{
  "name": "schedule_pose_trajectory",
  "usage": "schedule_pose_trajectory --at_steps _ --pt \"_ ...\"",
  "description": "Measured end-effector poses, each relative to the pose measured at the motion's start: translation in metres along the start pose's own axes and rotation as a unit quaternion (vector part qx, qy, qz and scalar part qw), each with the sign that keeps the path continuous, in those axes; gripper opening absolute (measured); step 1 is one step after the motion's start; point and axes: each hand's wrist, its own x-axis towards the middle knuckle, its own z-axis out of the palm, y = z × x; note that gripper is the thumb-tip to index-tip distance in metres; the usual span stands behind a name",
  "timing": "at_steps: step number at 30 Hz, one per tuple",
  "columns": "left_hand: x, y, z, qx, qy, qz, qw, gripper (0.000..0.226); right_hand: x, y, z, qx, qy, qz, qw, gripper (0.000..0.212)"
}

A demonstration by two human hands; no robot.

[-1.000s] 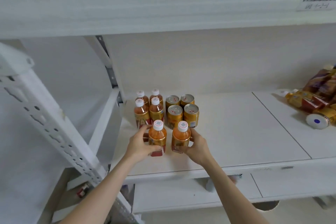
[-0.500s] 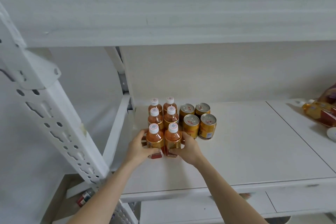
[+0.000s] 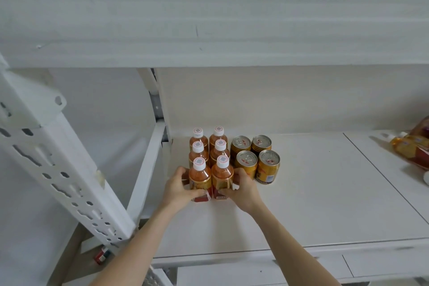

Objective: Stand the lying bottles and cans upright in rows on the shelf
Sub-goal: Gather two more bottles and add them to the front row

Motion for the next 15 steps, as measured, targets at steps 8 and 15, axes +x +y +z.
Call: schedule_pose_trajectory --at_steps 8,15 --pt "-0.026 0.011 0.003 0.194 0.040 0.088 0.976 0.068 -0.025 -0.003 -0.006 -0.153 0.034 -0.054 0.986 0.054" --pt "-0.077 0.013 0.013 0.363 0.134 0.227 0.893 0.078 -0.068 0.021 -0.036 -0.356 0.108 -0.137 0.918 0.064"
